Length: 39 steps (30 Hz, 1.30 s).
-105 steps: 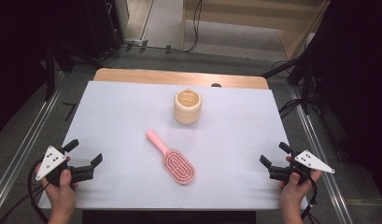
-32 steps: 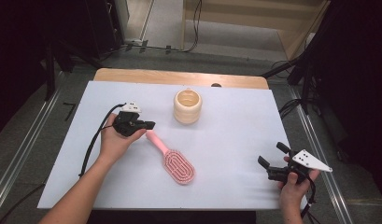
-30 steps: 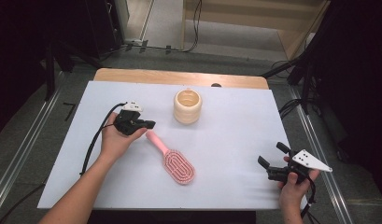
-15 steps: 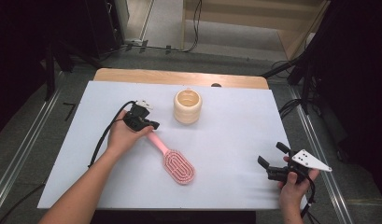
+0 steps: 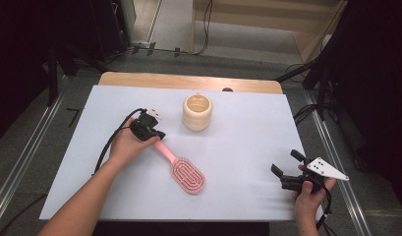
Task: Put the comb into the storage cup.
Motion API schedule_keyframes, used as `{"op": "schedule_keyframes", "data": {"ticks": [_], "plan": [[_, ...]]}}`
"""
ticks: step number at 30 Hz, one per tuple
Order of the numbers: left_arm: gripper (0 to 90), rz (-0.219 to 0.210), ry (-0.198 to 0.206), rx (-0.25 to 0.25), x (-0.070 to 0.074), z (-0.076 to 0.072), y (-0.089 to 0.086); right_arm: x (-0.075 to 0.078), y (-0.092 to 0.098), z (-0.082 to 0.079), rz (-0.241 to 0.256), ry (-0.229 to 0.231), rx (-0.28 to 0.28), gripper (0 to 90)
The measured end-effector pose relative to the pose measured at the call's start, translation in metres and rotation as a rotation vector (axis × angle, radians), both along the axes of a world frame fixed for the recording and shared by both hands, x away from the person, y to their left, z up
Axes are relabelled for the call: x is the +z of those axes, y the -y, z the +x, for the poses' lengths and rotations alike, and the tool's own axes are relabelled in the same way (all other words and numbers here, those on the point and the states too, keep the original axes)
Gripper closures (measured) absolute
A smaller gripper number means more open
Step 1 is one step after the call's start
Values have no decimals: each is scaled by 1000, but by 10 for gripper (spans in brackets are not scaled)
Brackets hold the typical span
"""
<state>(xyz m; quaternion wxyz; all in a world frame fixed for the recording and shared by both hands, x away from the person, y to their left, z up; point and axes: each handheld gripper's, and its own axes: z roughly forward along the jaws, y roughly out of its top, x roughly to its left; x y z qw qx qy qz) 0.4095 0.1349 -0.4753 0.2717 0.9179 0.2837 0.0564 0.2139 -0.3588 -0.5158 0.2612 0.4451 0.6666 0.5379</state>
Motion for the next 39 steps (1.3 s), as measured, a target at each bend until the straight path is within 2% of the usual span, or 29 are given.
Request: {"op": "schedule_keyframes", "data": {"ticks": [7,20,25,28,29,35,39], "plan": [[900,29,9,-22,3,-9,-12,0,0,1,0,-5,-5,0],[900,2,-32,-32,2,-27,-37,0,0,1,-3,-10,-9,0],[900,15,-48,-52,3,-39,-46,0,0,1,-7,-11,-9,0],[900,13,-49,-52,4,-48,-51,0,0,1,-4,-9,-9,0],[900,-1,-55,-59,5,-52,-54,0,-1,1,-3,-10,-10,0],[900,7,-57,-81,7,-67,-58,0,0,1,-4,-9,-11,0],[900,-5,-61,-98,12,-79,-60,0,0,1,-6,-12,-12,0]]}}
